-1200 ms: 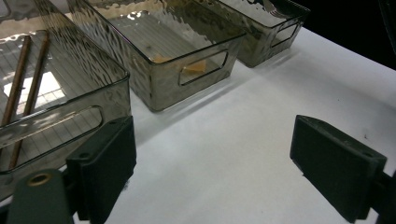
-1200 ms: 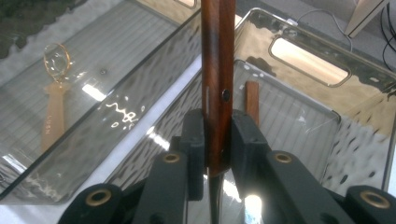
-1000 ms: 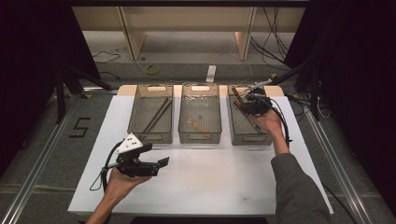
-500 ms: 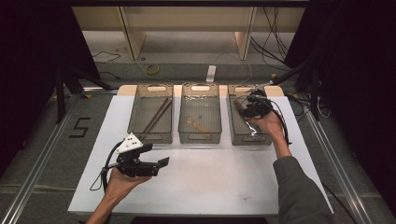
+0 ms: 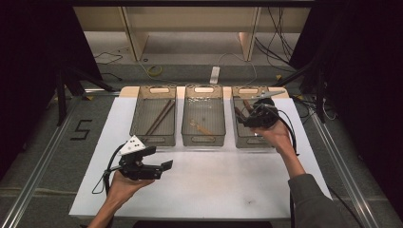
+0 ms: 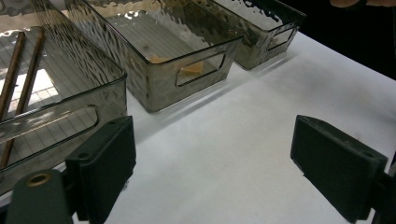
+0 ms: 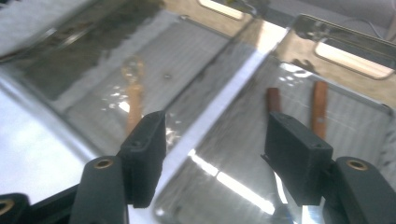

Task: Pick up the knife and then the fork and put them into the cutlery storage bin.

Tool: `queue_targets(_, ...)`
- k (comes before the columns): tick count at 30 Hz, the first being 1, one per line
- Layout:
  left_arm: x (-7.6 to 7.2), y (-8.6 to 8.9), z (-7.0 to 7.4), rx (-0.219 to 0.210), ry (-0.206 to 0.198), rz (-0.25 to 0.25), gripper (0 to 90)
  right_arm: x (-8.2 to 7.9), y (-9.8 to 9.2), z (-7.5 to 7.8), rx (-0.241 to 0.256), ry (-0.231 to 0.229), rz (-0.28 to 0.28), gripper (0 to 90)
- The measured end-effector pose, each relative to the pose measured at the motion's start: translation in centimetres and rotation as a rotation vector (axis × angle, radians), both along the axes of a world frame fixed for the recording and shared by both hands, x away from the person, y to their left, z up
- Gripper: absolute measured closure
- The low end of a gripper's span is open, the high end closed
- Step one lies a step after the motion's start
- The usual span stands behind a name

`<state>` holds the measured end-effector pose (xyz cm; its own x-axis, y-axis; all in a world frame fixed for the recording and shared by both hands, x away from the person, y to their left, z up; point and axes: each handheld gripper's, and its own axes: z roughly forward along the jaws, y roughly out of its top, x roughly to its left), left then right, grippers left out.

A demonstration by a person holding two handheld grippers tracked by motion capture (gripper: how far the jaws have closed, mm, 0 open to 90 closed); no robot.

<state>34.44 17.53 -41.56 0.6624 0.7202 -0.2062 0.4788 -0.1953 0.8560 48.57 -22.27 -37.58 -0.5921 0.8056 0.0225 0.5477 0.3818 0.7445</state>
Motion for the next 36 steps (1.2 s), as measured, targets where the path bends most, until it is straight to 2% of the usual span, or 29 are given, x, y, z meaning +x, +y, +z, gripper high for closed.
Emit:
queue_targets(3,0.0,0.0,-0.1,-0.003,0.002,0.002,13.5,-1.2,0.4,0.0,0.006,-0.013,0.014,36.2)
queue_targets(9,0.0,0.0,0.0,-0.001,0.000,-0.003,13.5,-3.8,0.9,0.1,0.049,-0.049,0.043,35.1)
queue_targets(17,0.1,0.0,-0.1,0.000,0.000,-0.004,13.5,-6.4,1.3,-0.8,0.082,-0.059,0.083,32.8)
queue_targets(25,0.1,0.0,-0.3,0.003,0.007,-0.009,13.5,-8.3,1.0,-1.9,0.128,-0.071,0.110,32.1)
queue_targets(36,0.1,0.0,-0.2,0.004,0.006,-0.018,13.5,-10.0,0.4,-2.5,0.180,-0.087,0.124,31.2)
